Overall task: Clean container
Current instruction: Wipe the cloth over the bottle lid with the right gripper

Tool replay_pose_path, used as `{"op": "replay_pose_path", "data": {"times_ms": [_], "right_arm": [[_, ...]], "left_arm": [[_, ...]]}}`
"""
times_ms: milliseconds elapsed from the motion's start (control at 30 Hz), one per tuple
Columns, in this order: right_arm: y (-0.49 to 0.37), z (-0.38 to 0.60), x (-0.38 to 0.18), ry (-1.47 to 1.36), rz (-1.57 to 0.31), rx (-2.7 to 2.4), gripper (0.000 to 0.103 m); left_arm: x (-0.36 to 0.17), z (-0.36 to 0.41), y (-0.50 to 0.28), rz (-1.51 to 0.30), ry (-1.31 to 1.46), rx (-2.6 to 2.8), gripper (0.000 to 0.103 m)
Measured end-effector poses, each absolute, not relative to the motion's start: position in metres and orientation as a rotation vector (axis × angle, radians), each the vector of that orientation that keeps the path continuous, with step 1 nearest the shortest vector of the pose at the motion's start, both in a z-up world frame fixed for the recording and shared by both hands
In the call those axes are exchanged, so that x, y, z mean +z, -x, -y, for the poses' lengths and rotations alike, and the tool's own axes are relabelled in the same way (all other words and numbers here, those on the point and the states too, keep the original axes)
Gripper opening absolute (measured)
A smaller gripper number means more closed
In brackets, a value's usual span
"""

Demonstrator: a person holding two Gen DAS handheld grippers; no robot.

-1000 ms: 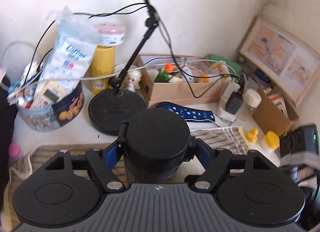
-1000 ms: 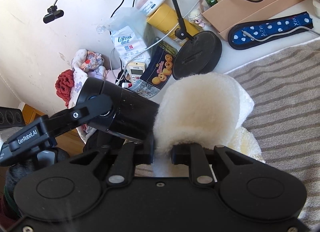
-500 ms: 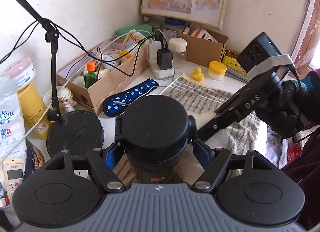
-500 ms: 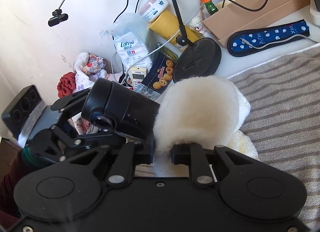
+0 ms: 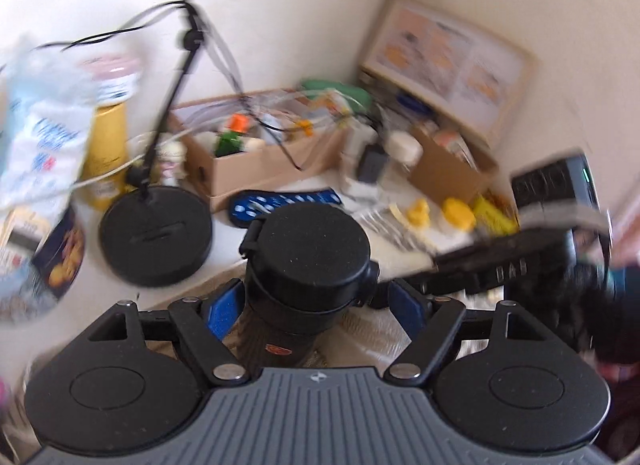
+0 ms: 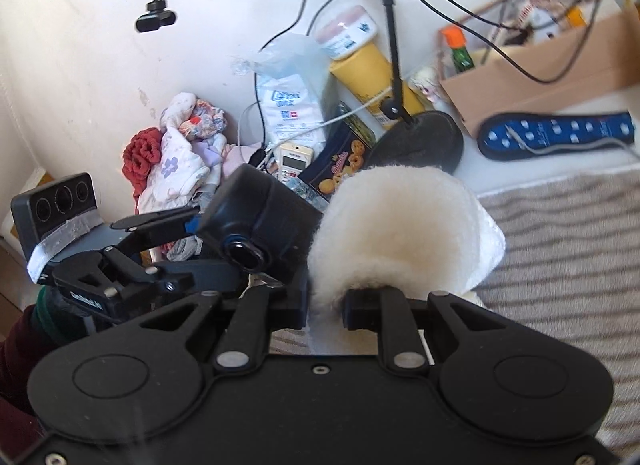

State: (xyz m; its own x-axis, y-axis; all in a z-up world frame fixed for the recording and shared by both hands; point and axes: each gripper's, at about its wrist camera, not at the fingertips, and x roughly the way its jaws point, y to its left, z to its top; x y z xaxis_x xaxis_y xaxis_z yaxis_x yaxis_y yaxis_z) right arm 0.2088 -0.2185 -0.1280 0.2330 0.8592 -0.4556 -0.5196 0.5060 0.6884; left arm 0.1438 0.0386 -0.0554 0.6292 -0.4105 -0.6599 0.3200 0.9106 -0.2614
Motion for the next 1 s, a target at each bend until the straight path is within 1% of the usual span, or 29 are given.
{"op": "replay_pose_path", "data": {"times_ms": [267,333,367,667,833,1000], "right_arm": [[-0.211,0.217,-0.127,-0.428,-0.908,1.006,0.015],[-0.21,0.216,-0.126,-0.424,-0.907,1.015,0.015],[-0.209,0.216,-0.126,-0.421,-0.906,1.018,0.015],[-0.206,0.224,-0.117,-0.372,-0.858,1.025,0.015],[-0.207,0.23,-0.098,-0.349,-0.774,1.045,0.015],[-0.203,0.223,-0.08,-0.265,-0.678,1.087,0.015]], "left_arm": [[-0.052,-0.037,-0.145,-0.783,0.337,-0.208,0.078],[-0.053,-0.035,-0.145,-0.778,0.336,-0.197,0.07],[-0.053,-0.034,-0.145,-0.776,0.336,-0.191,0.068],[-0.053,-0.046,-0.156,-0.791,0.218,-0.409,0.067],[-0.054,-0.052,-0.159,-0.796,0.232,-0.442,0.067],[-0.056,-0.051,-0.158,-0.793,0.255,-0.428,0.067]]}}
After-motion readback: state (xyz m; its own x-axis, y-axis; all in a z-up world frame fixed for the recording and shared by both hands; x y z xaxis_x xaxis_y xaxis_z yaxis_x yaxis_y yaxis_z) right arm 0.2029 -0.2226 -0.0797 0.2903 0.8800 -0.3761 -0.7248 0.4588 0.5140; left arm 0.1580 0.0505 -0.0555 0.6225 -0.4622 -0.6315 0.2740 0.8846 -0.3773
